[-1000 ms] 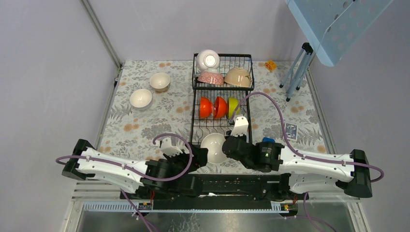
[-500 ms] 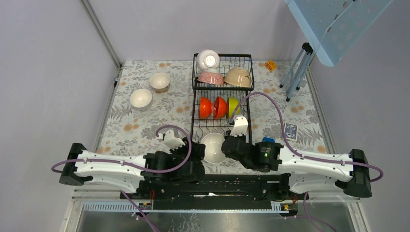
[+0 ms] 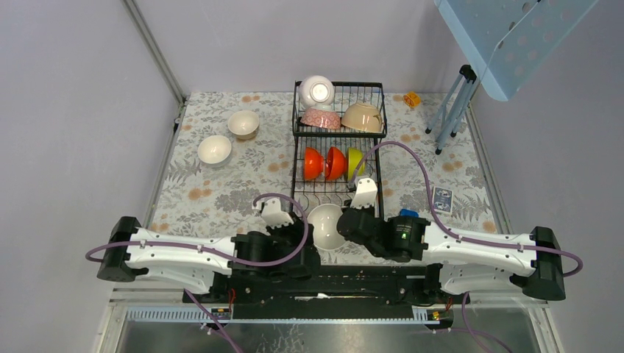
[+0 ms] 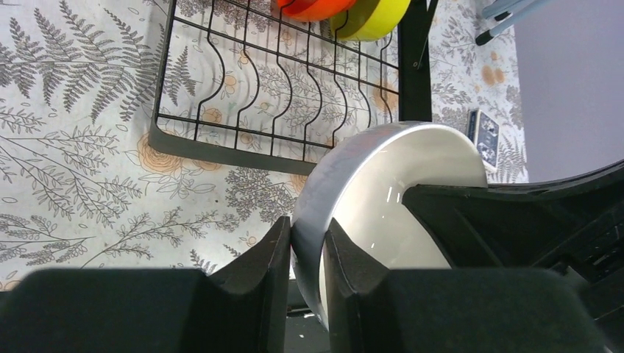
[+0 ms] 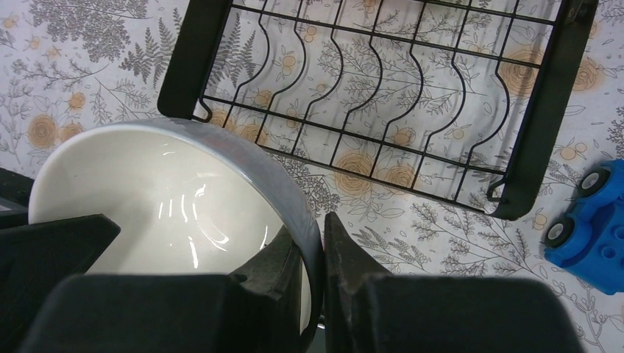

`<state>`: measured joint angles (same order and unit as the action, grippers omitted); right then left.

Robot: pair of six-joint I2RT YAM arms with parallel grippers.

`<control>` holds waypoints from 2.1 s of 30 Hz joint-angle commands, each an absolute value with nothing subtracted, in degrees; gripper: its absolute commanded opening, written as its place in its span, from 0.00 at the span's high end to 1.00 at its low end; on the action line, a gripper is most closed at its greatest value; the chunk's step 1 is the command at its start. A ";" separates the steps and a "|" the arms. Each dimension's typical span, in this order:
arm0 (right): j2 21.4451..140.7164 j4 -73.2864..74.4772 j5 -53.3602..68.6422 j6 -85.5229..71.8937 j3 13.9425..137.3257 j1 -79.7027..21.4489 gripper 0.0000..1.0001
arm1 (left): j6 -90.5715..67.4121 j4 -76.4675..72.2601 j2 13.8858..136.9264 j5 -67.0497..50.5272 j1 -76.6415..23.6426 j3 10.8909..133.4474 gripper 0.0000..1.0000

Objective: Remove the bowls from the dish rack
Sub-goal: Place the bowl with the bowl.

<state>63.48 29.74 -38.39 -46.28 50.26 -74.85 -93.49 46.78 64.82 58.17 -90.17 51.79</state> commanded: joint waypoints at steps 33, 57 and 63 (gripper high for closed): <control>59.16 21.91 -34.28 -42.70 50.14 -74.79 0.56 | -79.79 37.73 63.23 55.92 -86.46 53.15 1.00; 38.57 22.27 -17.00 -24.52 53.11 -74.79 0.00 | -59.50 36.85 51.73 52.09 -60.96 56.17 1.00; 32.59 18.24 -17.33 -22.91 45.30 -74.79 0.00 | -50.97 33.44 53.42 42.35 -41.97 59.92 1.00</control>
